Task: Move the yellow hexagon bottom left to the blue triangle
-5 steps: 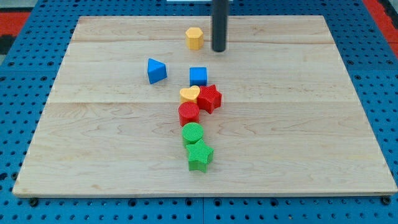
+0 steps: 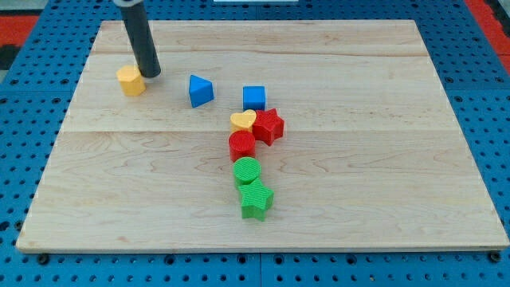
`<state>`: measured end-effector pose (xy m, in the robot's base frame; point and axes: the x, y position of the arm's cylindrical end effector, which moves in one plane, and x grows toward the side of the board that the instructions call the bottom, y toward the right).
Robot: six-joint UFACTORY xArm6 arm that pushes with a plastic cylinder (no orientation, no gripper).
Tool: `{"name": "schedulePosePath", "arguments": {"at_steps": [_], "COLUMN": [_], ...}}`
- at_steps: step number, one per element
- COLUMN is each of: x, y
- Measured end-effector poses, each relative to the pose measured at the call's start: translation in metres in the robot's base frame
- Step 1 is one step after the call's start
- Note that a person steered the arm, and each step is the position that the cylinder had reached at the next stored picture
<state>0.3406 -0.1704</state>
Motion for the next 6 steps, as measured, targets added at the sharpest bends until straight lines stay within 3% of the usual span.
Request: {"name": "schedulePosePath", "arguments": {"at_steps": [1, 2, 3, 4, 5, 6], "x": [-0.034, -0.035, 0.020, 0.046, 0.021, -0.004], "y": [-0.039, -0.069, -0.079, -0.041, -0.087, -0.044]}}
